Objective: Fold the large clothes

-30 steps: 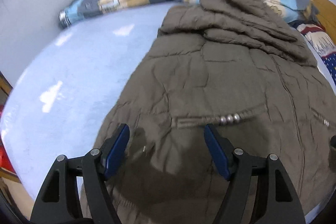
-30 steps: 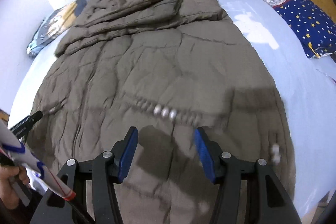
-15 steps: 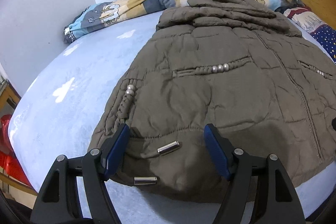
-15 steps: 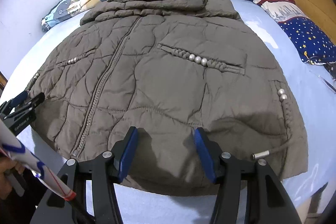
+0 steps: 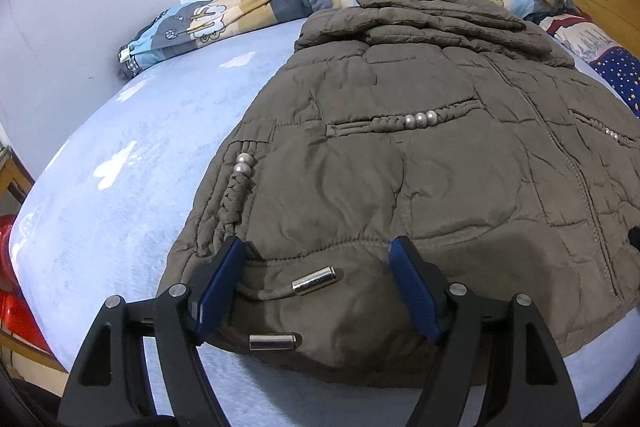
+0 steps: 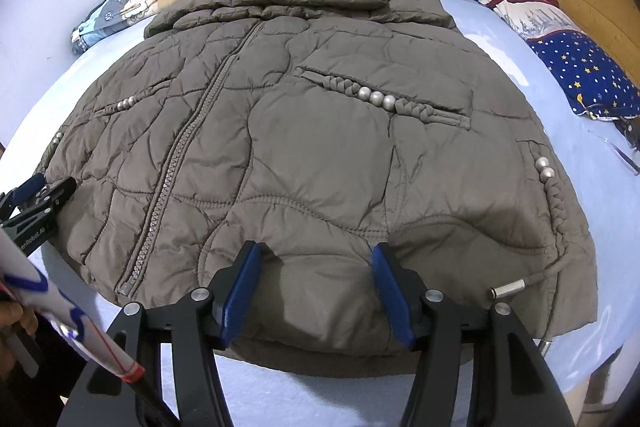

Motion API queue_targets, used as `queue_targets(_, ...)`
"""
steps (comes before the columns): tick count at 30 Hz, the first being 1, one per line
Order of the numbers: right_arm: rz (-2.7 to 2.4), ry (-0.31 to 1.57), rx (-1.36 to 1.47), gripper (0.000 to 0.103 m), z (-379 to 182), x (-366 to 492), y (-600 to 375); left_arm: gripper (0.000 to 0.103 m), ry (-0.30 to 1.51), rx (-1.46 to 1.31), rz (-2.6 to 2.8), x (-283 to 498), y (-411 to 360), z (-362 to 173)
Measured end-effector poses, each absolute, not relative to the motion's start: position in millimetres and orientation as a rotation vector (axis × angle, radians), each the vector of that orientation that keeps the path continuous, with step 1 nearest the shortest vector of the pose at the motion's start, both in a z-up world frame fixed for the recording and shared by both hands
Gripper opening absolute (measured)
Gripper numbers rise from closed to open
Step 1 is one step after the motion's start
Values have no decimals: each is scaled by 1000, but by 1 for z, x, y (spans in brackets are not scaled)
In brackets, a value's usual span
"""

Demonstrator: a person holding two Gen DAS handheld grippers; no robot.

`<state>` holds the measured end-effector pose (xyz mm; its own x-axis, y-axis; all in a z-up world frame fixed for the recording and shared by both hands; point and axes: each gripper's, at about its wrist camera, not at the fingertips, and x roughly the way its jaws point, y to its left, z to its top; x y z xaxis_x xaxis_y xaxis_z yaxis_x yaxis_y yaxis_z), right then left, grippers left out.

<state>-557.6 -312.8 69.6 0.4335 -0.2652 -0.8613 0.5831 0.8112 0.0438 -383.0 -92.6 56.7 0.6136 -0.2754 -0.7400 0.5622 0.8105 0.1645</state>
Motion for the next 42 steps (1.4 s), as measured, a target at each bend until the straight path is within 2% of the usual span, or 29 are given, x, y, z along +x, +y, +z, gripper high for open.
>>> queue_targets(28,-533,949,330,65,68,-564,-310,77,742,402,-494,-386,-92,52)
queue_targets(34,-605,814,308,65,99,-582,-316,77,708,327,-477,-387,-75,74)
queue_targets(42,-642,887,409,66,79,-591,-341,79,792,328,-432,-368,-70,53)
